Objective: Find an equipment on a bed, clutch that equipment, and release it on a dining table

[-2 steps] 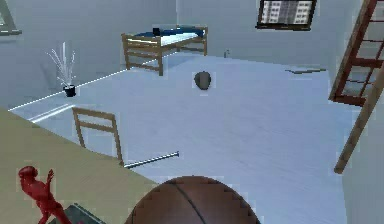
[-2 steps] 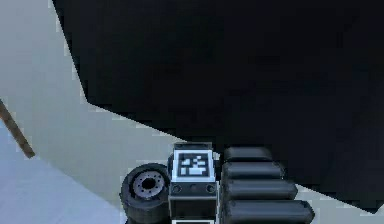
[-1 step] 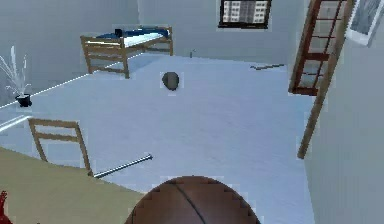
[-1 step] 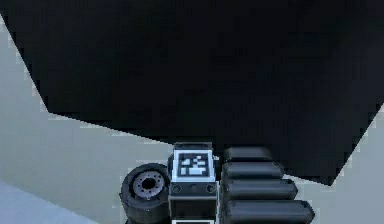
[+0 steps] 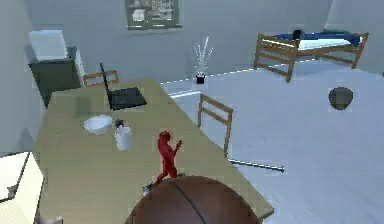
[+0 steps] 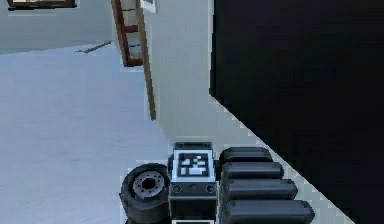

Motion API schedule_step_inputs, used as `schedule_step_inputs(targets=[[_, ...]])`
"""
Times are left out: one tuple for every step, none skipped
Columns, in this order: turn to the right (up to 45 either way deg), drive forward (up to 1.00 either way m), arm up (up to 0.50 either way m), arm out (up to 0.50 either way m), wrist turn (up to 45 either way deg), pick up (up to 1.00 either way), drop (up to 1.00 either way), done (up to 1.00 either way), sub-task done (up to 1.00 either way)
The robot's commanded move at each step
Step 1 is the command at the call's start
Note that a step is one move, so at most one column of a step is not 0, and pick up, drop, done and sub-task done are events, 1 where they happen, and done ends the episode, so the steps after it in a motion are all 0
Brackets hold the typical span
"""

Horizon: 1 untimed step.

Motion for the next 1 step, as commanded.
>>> schedule_step_inputs(targets=[[-45.0, 0.00, 0.00, 0.00, 0.0, 0.00, 0.00, 0.00, 0.00]])
